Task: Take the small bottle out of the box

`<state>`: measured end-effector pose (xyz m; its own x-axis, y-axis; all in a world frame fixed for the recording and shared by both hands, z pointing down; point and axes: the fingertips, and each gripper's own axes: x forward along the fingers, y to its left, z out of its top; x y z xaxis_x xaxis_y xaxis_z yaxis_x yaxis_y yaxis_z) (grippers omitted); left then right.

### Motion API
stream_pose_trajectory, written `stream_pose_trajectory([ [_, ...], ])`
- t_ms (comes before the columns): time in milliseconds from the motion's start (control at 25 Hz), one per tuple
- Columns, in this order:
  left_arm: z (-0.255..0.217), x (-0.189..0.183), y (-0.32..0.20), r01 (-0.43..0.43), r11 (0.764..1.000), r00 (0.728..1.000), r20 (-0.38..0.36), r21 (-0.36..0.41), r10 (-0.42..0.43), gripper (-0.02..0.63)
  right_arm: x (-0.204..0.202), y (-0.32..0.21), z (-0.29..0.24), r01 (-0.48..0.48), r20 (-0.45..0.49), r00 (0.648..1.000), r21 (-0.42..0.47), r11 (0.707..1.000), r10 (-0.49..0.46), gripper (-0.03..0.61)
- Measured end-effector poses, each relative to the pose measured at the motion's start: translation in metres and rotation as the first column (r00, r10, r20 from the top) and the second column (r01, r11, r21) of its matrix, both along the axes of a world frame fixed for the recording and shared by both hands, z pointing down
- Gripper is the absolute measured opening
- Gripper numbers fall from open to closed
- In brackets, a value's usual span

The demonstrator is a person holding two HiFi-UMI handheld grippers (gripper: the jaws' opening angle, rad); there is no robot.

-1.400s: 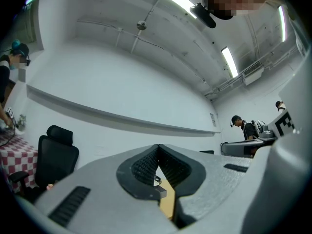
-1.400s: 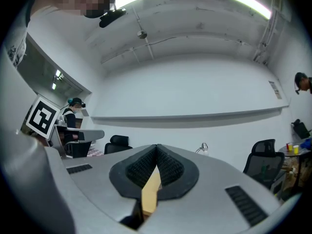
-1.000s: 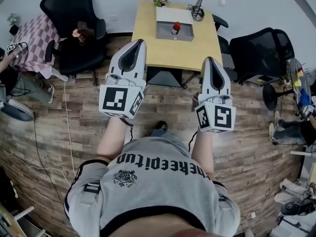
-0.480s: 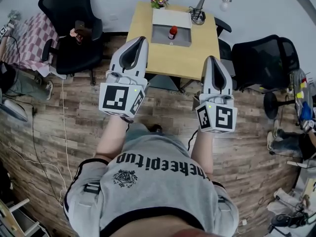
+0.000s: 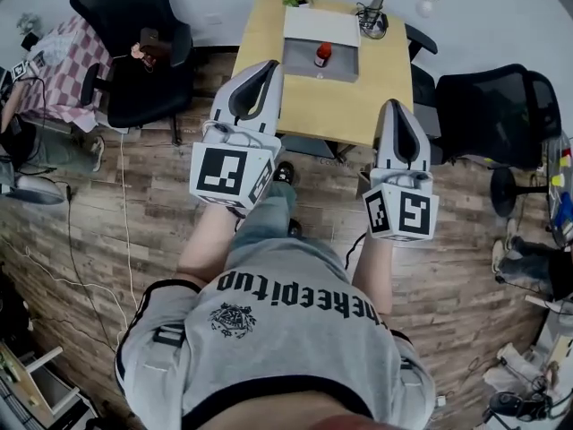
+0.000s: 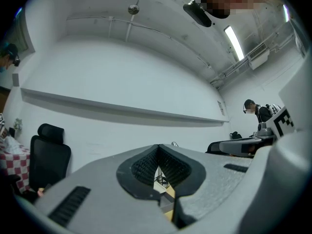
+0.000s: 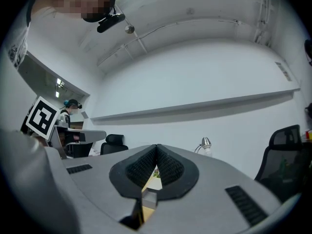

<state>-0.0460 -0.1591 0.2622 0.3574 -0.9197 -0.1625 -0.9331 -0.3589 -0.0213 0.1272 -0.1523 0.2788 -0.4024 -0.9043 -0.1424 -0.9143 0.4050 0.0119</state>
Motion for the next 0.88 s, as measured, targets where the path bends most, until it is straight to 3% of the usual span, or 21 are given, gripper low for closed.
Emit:
stream_pose_trajectory([
  [520, 0.005, 0.012, -0.133, -0.134, 0.989, 0.99, -0.06, -0.058, 0.131, 0.003, 0.0, -0.119, -0.01, -0.046, -0.011, 0.999, 0.015, 0.999, 0.047, 0.002],
  [680, 0.025, 0.013, -0.177, -0.175, 0.976, 0.984, -0.053, -0.13, 0.169, 0.003, -0.007, -0.152, -0.007, -0.056, -0.018, 0.998, 0.005, 0.998, 0.056, 0.002],
  [880, 0.061, 0.021, -0.221, -0.238, 0.938, 0.971, -0.048, -0.252, 0.234, 0.005, -0.016, -0.188, 0.005, -0.063, -0.027, 0.998, -0.028, 0.998, 0.062, 0.002],
])
